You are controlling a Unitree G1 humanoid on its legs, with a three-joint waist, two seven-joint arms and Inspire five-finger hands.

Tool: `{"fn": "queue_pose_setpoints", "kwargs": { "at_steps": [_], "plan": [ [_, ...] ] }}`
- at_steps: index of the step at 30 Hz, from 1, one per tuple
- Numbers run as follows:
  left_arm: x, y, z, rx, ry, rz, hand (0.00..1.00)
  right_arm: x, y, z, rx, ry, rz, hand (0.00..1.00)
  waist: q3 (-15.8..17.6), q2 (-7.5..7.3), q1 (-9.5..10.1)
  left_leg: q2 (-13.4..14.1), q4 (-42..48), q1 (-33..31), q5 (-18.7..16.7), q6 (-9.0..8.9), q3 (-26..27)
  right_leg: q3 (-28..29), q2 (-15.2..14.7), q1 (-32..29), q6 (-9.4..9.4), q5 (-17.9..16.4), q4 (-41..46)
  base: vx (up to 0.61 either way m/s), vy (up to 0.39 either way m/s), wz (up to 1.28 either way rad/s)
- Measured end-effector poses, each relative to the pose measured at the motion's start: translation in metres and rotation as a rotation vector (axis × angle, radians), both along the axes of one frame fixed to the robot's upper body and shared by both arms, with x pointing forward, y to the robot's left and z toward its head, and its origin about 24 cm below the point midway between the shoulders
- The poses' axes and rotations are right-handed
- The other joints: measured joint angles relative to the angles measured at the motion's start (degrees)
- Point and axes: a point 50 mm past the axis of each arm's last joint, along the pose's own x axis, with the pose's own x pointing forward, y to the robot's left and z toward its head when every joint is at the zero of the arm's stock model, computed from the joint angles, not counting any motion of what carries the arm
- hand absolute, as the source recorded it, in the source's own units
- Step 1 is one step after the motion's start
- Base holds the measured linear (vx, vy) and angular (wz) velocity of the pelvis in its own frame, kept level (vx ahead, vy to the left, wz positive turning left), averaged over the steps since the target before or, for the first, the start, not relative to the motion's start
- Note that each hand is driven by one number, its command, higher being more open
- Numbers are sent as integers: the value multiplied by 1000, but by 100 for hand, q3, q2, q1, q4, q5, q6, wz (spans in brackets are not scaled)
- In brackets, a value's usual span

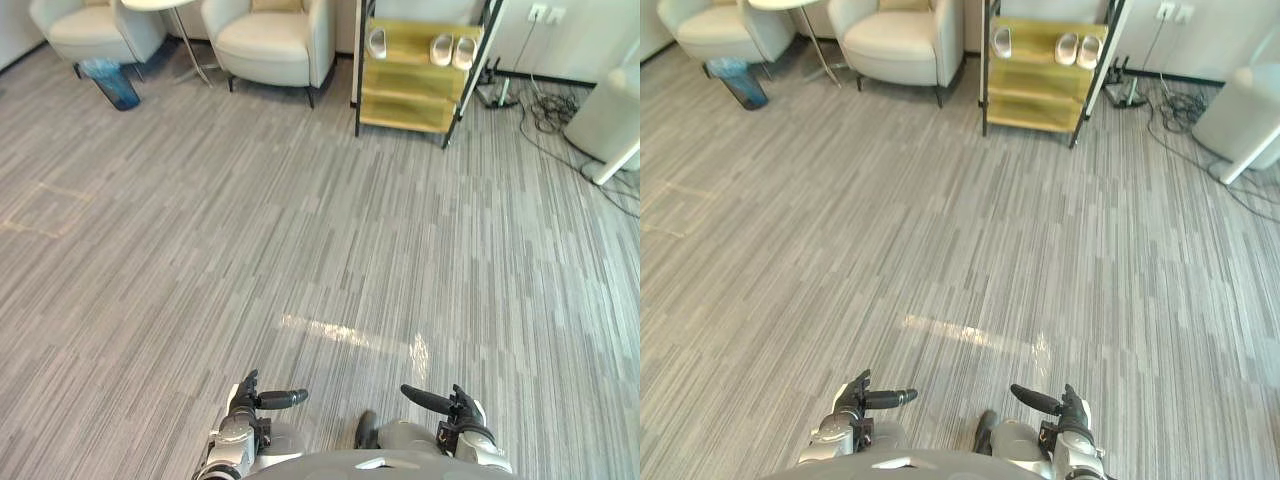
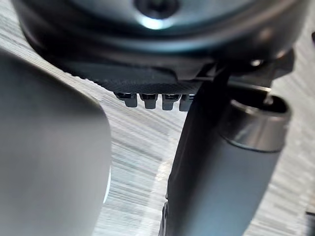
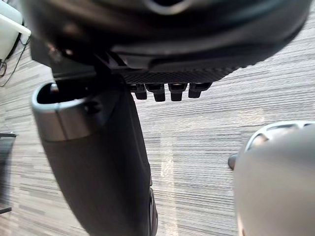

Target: Pick up cushions and gather them together orderly.

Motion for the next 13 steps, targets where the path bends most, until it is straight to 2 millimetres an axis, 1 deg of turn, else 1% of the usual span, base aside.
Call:
{"fn": "queue_pose_setpoints", "kwargs": {
  "at_steps": [1, 2, 3, 4, 5, 6, 7, 9, 10, 12, 13],
  "plan": [
    [0, 0, 1, 1, -5, 1, 100, -1, 1, 0, 3, 3, -5, 100, -3, -4, 6, -108, -698, -72, -106, -21, 53, 61, -20, 119, 44, 0, -90, 156, 5, -28],
    [1, 0, 1, 1, -6, 0, 100, -1, 1, 0, 4, 3, -8, 100, -2, -6, 7, -177, -1018, -80, -112, -11, 39, 84, -35, 153, 54, -3, -105, 330, 94, -36],
    [1, 0, 1, 1, -4, 1, 100, -2, 1, -1, 3, 5, -19, 100, 4, -15, 7, -441, -2140, -86, -88, -26, -45, 167, -99, 214, 107, -25, -138, 283, 122, -29],
    [1, -1, 0, 1, -3, 0, 100, -2, 1, -1, 2, 6, -25, 100, 5, -18, 7, -609, -2661, -65, 41, -16, -154, 215, -127, 228, 185, -58, -131, 391, 198, -32],
    [0, -2, 0, 1, 3, -2, 100, -3, -2, 0, -4, 8, -28, 100, -12, 12, 6, -764, -3163, -11, 439, 2, -274, 270, -118, 245, 252, -84, -131, 220, 154, -24],
    [-4, -5, -2, -7, 14, 2, 100, -5, -6, 0, -11, 12, -33, 100, -74, 143, 7, -839, -3564, 21, 1014, 27, -431, 350, -34, 284, 380, -165, -127, 295, 158, -14],
    [-3, 2, -1, 13, 14, -1, 100, -7, 3, -2, 12, 21, -42, 100, -97, -149, 6, -999, -3710, 238, 1019, 67, -375, 410, -233, 362, 473, -216, -93, 187, 82, -7],
    [-6, 9, -1, 29, 22, 8, 100, -10, 11, -4, 33, 27, -45, 100, -160, -306, 20, -1106, -3961, 430, 1020, 68, -261, 454, -380, 392, 546, -265, -70, 213, 63, -10],
    [-8, 11, -2, 36, 33, 11, 100, -10, 16, -5, 48, 29, -45, 100, -227, -413, 22, -1204, -4175, 640, 1034, 89, -155, 557, -481, 438, 575, -282, -31, 228, 67, -23],
    [-11, 11, -4, 36, 45, 7, 100, -11, 17, -5, 51, 30, -44, 100, -245, -403, 17, -1277, -4364, 827, 1059, 126, -94, 617, -525, 506, 578, -282, -33, 129, 43, -20],
    [-14, 10, -6, 31, 61, 0, 100, -12, 14, -5, 42, 34, -43, 100, -294, -349, -4, -1365, -4682, 1019, 1157, 166, -31, 694, -589, 524, 592, -279, -31, 74, 29, -12]
  ]
}}
